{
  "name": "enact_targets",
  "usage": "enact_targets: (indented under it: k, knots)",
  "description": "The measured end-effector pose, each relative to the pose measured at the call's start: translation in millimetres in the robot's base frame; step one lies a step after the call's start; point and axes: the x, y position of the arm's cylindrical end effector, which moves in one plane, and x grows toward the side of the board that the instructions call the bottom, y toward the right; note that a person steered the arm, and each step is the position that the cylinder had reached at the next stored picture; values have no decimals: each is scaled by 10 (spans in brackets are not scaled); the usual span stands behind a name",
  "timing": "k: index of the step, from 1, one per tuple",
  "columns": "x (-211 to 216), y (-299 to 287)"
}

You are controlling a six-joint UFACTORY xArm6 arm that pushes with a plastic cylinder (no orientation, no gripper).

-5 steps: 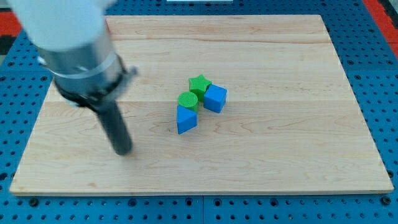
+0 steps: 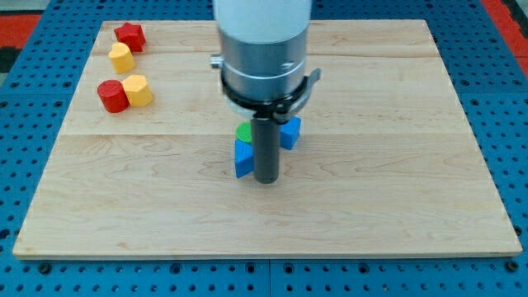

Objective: Push the blue cube towards top center

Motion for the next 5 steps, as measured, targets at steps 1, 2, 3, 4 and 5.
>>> enact_targets:
  k: [1, 2, 3, 4, 5]
  knots:
    - [-176, 126]
    - [-391, 263]
    - [-644, 263]
    - [-915, 263]
    - [-1168, 263]
